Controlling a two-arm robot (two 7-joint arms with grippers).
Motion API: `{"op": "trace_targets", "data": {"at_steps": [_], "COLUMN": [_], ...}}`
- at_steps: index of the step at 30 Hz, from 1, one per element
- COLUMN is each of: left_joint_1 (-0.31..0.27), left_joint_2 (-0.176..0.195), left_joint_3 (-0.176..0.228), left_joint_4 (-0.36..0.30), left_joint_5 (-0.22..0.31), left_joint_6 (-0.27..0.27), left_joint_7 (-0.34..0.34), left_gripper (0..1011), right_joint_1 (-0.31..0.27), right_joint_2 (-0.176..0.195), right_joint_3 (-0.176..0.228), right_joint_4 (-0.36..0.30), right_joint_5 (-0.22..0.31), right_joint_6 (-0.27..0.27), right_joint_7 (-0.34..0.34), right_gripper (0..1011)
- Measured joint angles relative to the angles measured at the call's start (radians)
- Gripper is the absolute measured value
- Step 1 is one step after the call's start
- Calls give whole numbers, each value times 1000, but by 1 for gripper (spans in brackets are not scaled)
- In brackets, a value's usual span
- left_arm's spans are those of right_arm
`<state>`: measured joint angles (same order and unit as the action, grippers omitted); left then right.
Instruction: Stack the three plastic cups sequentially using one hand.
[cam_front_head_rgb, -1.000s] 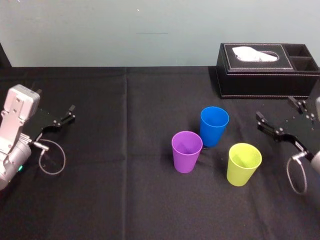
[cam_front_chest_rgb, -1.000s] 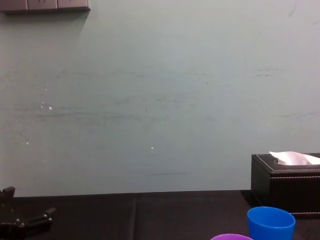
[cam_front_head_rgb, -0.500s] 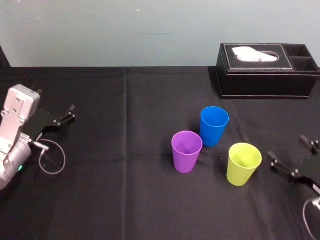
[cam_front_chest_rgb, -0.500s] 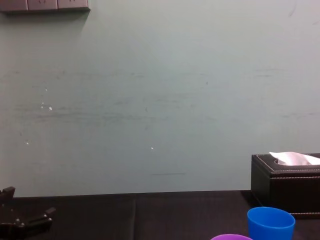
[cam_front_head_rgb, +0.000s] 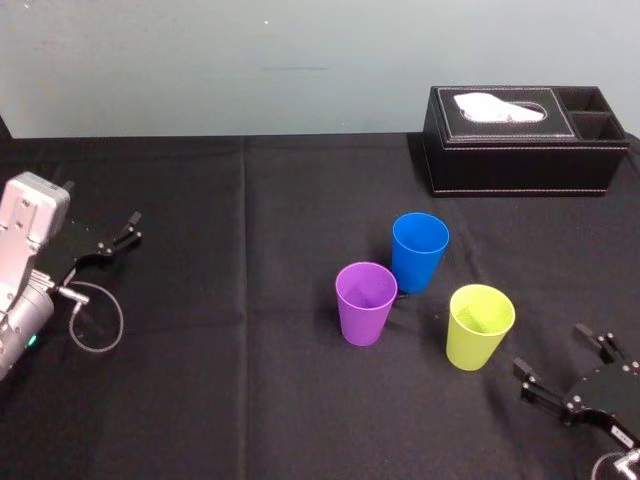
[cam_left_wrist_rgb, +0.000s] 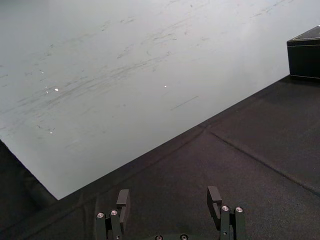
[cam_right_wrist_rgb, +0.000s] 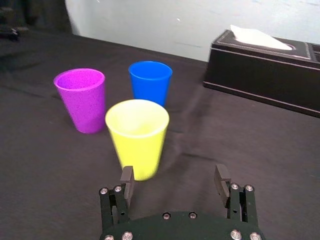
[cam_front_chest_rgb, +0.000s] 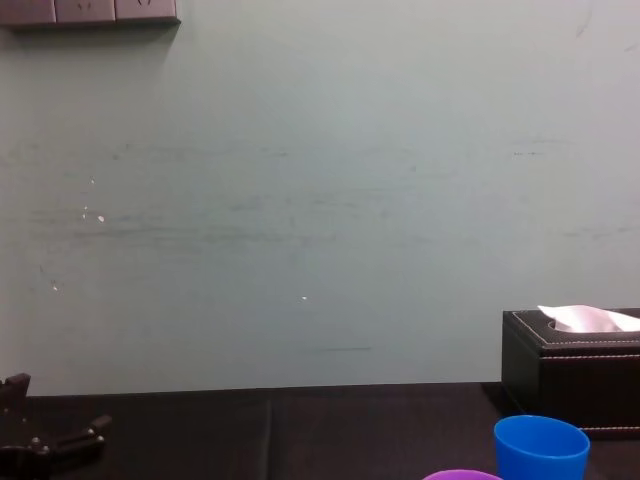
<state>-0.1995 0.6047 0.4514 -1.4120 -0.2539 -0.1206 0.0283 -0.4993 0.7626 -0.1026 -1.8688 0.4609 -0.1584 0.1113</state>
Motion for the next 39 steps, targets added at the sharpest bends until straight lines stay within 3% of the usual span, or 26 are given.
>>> {"op": "trace_targets", "data": {"at_steps": [8,19,30,39], "left_joint_1": [0,0,0,0], "left_joint_2": [0,0,0,0], "left_joint_3": [0,0,0,0], "left_joint_4": [0,0,0,0], "left_joint_5": [0,0,0,0], "left_joint_6": [0,0,0,0], "left_joint_7": [0,0,0,0], "left_gripper": [1011,1011,1011,1011], "right_joint_1": [26,81,110,140], "right_joint_2": [-33,-94,-151,-211], "right_joint_3": [-27,-58,-68,-79], "right_joint_4": [-6,14,43,73], "right_joint_5": [-12,-28,-42,-89], "right_joint_6": [-9,25,43,41], "right_joint_7": [39,62,62,39], "right_gripper": [1003,1003,1003,1003]}}
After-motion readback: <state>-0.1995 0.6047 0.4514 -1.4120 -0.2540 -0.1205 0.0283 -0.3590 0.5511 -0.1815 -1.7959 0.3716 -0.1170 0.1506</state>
